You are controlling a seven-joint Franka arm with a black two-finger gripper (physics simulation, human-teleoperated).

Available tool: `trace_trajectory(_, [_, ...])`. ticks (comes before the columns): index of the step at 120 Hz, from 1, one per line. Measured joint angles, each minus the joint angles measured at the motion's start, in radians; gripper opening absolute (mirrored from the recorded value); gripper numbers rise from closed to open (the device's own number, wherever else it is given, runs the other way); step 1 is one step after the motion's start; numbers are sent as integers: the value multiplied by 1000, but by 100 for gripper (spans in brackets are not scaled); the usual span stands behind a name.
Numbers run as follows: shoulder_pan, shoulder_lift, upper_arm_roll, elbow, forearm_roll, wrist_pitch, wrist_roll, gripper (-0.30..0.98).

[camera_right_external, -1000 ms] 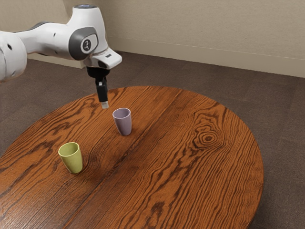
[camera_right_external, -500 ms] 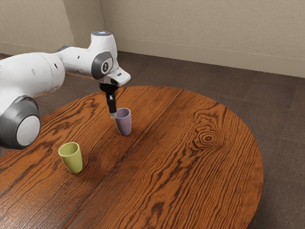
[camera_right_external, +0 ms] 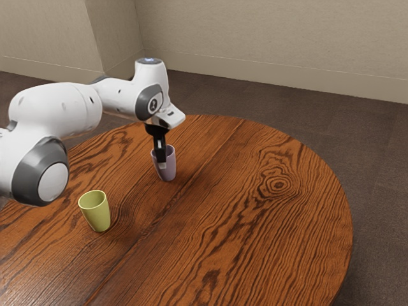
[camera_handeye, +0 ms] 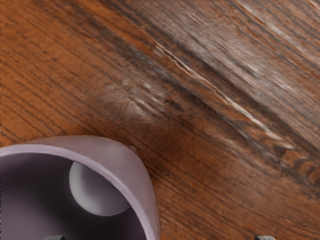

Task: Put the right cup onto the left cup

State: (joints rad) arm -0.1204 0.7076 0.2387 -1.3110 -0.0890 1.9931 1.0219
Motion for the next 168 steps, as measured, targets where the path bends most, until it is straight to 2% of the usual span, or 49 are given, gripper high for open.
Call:
trace_trajectory(24, [-1,23,-2,7,3,36,5,12])
trace_trajectory(47, [3,26,-5,3,3,61,8,-3])
trace_trajectory(64, [1,24,-4,0,5,75,7,-6])
trace_trajectory(80, [-4,-6,-5,-22,45,95,0,-8])
trace_trajectory(115, [-7,-222,-13,-245,68,113,-36,-10])
trace_trajectory(138, [-8,-319,-10,-376,82,116,-62,-10])
trace_trajectory(168, [-9,-485,-11,-518,167,96,-104,-10])
